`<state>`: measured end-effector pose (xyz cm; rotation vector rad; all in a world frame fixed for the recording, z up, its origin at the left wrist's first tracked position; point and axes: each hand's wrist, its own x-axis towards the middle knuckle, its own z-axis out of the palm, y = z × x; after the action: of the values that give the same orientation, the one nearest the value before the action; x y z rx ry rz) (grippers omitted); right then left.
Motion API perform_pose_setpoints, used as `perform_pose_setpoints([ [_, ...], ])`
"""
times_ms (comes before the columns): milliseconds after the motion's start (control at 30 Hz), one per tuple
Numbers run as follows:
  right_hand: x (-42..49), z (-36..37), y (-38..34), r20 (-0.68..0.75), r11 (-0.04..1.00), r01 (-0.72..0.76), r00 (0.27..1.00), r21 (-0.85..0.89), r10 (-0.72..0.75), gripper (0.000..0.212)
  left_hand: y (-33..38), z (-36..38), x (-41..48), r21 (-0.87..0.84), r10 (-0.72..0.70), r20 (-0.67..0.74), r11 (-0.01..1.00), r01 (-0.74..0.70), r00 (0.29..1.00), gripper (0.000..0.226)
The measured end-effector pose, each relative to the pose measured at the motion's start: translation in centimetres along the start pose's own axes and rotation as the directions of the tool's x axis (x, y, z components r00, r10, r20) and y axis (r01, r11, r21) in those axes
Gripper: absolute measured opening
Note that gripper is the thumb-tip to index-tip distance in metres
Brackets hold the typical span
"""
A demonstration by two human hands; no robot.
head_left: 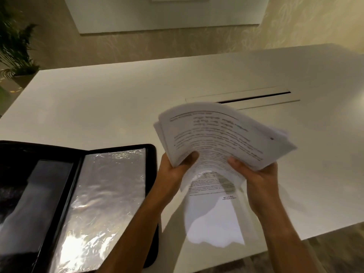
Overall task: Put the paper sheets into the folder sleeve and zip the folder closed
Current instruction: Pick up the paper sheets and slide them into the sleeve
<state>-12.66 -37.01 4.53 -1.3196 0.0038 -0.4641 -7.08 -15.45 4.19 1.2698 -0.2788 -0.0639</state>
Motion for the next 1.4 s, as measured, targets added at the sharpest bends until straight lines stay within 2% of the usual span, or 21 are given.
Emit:
perform_pose_setpoints([
  [133,-1.2,1.1,2.9,-0.121,0.993,-0.1,0.988,-0.062,0.092,0.033,-1.6,0.7,-1.2,0.055,-0.093,-0.054,0.994,0.096,0.994,0.022],
  [200,-1.8,1.4,4.0,-0.159,0.988,-0.143,0.978,-0.054,0.132,0.036,-2.4,0.8,-1.6,0.085,-0.138,-0.068,0.986,0.144,0.988,0.024],
  [300,-1.5,1.6,4.0,-0.182,0.987,-0.147,0.974,-0.061,0.133,0.039,-2.2,1.0,-1.4,0.062,-0.137,-0.055,0.988,0.141,0.989,0.029],
  [400,-0.6,1.4,2.7,-0.165,0.983,-0.138,0.979,-0.119,0.118,0.036,-1.7,1.0,-1.1,0.047,-0.146,-0.034,0.988,0.148,0.989,0.025],
  [500,-0.1,-0.4,1.6,-0.083,0.957,-0.209,0.977,-0.202,0.195,0.038,-1.2,0.3,-1.0,0.137,-0.284,0.003,0.95,0.281,0.959,0.022],
  [567,-0.1,-2.1,1.6,-0.026,0.912,-0.328,0.943,-0.248,0.333,0.041,-1.1,-0.5,-1.2,0.254,-0.435,0.022,0.873,0.416,0.9,0.029],
  [633,-0.1,-3.6,2.0,-0.021,0.841,-0.458,0.881,-0.289,0.473,0.04,-1.4,-1.0,-1.3,0.419,-0.523,-0.051,0.762,0.494,0.851,0.044],
  [667,-0.2,-4.2,2.3,-0.032,0.802,-0.506,0.851,-0.317,0.524,0.039,-2.1,-1.3,-1.4,0.554,-0.519,-0.104,0.678,0.483,0.848,0.056],
  [733,-0.1,-4.9,2.9,-0.069,0.724,-0.556,0.809,-0.408,0.583,0.037,-3.5,-1.5,-1.4,0.821,-0.468,-0.157,0.428,0.379,0.869,0.09],
  [767,-0.1,-5.0,3.1,-0.086,0.684,-0.557,0.801,-0.471,0.593,0.037,-4.1,-1.4,-1.4,0.889,-0.433,-0.174,0.317,0.33,0.884,0.096],
  [800,-0.1,-4.9,3.4,-0.098,0.641,-0.541,0.8,-0.545,0.592,0.036,-4.8,-1.3,-1.5,0.916,-0.397,-0.19,0.258,0.308,0.898,0.098],
  [833,-0.2,-4.7,3.7,-0.106,0.599,-0.512,0.807,-0.616,0.581,0.034,-5.3,-1.2,-1.5,0.921,-0.37,-0.202,0.243,0.305,0.907,0.099],
  [867,-0.3,-4.3,4.0,-0.115,0.563,-0.478,0.821,-0.674,0.56,0.036,-5.7,-0.9,-1.6,0.912,-0.344,-0.21,0.267,0.31,0.915,0.101],
  [933,-0.5,-3.4,4.4,-0.13,0.545,-0.415,0.865,-0.729,0.485,0.044,-6.4,-0.3,-1.8,0.849,-0.297,-0.248,0.392,0.354,0.922,0.104],
  [1000,-1.0,-2.7,5.1,-0.123,0.508,-0.318,0.916,-0.801,0.381,0.037,-6.8,0.2,-1.9,0.753,-0.277,-0.303,0.516,0.407,0.912,0.103],
  [1067,-1.5,-2.3,6.0,-0.119,0.421,-0.243,0.947,-0.874,0.3,0.028,-7.1,0.3,-1.9,0.62,-0.305,-0.359,0.629,0.47,0.882,0.1],
  [1167,-2.3,-1.7,6.4,-0.168,0.33,-0.256,0.947,-0.909,0.274,0.031,-6.8,-0.4,-1.2,0.343,-0.381,-0.439,0.766,0.543,0.814,0.093],
  [1267,-2.2,-1.6,6.2,-0.189,0.32,-0.285,0.935,-0.904,0.3,0.028,-6.3,-0.8,-0.9,0.176,-0.43,-0.442,0.819,0.546,0.787,0.088],
  [1400,-1.9,-1.5,5.7,-0.187,0.381,-0.309,0.927,-0.871,0.326,0.027,-6.5,-0.7,-1.4,0.196,-0.419,-0.434,0.82,0.537,0.798,0.073],
])
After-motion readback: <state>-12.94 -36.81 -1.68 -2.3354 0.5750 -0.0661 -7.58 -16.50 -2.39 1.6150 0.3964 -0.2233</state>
